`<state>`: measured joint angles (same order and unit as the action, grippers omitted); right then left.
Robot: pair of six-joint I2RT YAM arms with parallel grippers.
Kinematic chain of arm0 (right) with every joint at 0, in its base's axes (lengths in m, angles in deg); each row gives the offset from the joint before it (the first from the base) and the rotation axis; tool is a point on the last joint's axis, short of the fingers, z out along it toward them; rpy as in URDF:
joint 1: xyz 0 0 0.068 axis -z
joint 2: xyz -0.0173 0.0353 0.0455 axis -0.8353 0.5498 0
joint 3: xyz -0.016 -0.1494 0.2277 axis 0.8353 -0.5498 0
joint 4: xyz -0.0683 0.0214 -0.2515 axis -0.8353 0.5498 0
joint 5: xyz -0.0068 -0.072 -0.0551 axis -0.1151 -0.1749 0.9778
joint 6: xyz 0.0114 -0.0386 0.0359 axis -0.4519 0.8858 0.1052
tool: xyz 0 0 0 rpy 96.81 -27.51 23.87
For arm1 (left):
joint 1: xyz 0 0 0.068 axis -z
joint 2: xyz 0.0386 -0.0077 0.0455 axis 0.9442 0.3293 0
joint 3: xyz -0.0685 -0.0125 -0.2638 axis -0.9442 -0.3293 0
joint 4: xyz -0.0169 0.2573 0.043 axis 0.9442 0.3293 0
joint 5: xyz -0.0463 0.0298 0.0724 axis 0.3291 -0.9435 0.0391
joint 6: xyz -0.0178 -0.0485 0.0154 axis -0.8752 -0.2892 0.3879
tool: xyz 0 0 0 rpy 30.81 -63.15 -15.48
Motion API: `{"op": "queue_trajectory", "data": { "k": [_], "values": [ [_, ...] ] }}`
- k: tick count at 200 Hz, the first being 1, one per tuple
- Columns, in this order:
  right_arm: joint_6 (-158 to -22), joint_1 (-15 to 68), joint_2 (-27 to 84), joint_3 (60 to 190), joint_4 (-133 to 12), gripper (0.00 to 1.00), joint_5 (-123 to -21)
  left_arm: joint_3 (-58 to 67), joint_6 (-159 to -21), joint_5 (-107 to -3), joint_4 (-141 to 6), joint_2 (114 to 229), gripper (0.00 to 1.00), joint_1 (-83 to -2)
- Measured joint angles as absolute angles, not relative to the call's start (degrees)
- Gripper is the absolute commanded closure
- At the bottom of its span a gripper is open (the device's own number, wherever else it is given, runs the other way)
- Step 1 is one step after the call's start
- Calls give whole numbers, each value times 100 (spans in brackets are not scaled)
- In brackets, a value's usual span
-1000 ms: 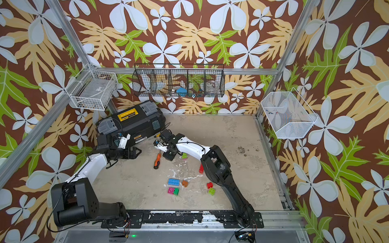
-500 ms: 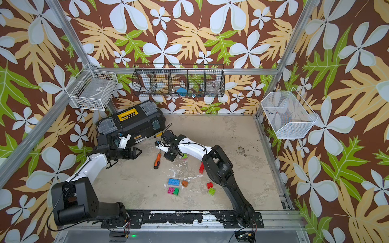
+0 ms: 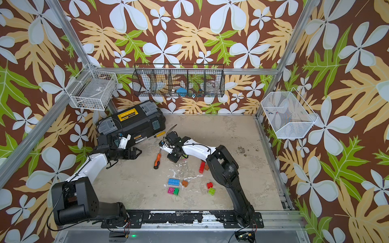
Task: Assemble the letter h with lego
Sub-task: Assemble the lego brick with the lego brick.
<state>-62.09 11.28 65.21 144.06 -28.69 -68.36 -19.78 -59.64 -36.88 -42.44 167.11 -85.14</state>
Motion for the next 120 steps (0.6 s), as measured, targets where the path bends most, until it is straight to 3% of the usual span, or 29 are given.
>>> {"op": "queue_trajectory", "data": {
  "k": [120],
  "values": [
    [-6508,1137,5808,13330,-3430,72,-7026,-1978,-5991,-3694,-4251,16660,4,-8521]
  ]
}}
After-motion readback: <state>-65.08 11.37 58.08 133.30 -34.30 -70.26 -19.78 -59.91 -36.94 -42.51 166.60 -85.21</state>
